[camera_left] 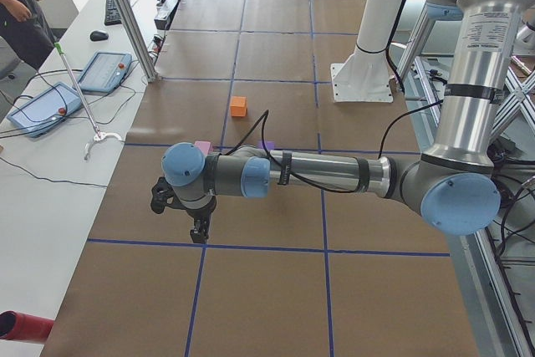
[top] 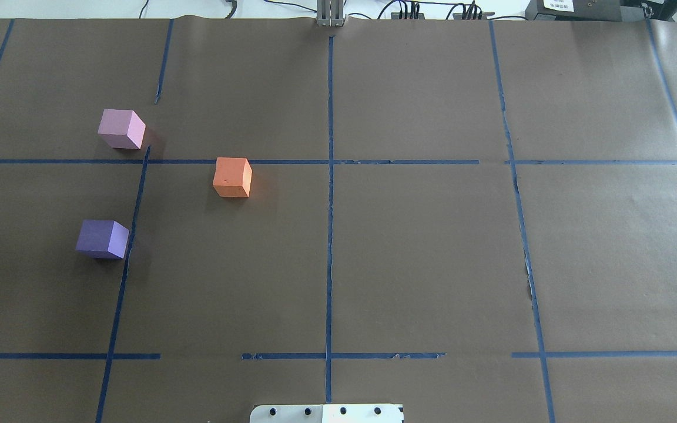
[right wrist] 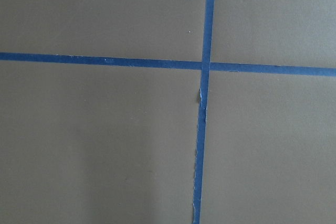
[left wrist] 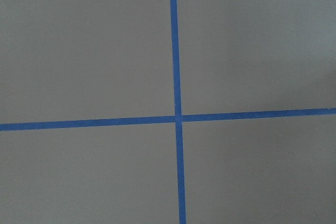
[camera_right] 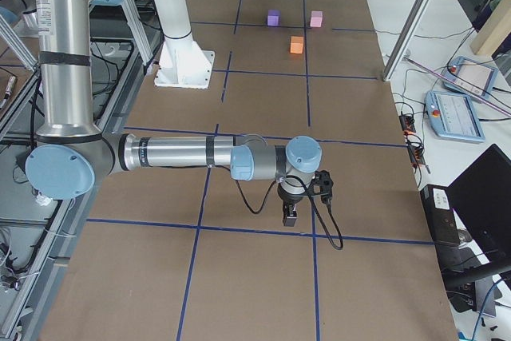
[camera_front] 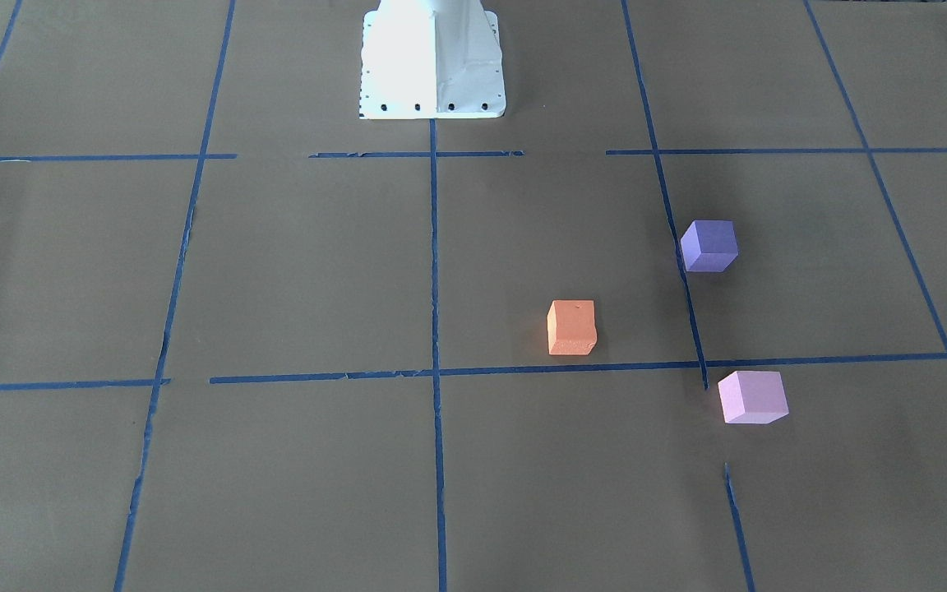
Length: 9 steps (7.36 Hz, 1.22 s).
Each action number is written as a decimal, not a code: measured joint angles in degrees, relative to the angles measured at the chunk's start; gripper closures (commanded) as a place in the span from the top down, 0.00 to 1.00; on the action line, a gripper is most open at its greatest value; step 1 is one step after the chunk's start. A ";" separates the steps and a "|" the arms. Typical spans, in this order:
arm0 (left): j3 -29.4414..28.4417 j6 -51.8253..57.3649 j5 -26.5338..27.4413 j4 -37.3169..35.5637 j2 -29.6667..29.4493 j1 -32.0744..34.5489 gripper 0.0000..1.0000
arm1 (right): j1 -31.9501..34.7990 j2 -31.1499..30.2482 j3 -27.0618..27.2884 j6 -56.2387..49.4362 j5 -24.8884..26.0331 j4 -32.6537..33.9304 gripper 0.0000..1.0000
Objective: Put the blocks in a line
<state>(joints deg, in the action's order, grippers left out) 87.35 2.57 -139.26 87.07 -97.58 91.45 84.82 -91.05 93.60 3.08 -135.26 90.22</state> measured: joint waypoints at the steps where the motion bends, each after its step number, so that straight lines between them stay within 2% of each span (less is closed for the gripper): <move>1: -0.06 0.30 0.05 -0.53 0.08 -0.04 1.00 | 0.00 0.00 0.00 0.00 0.00 0.01 1.00; 4: -0.28 0.63 0.04 -0.61 1.20 -0.28 1.00 | 0.00 0.00 0.00 0.00 0.00 -0.04 1.00; 6: 0.06 -1.07 0.00 -0.67 -0.57 -1.71 1.00 | 0.00 0.00 0.00 0.00 0.00 -0.05 1.00; 9: 3.64 -13.89 0.08 -0.46 -8.86 -13.86 1.00 | 0.00 0.00 0.00 0.00 0.00 -0.02 1.00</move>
<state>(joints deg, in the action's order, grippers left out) 90.99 -11.32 -139.18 86.62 -106.43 77.59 84.82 -91.06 93.60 3.08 -135.26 90.20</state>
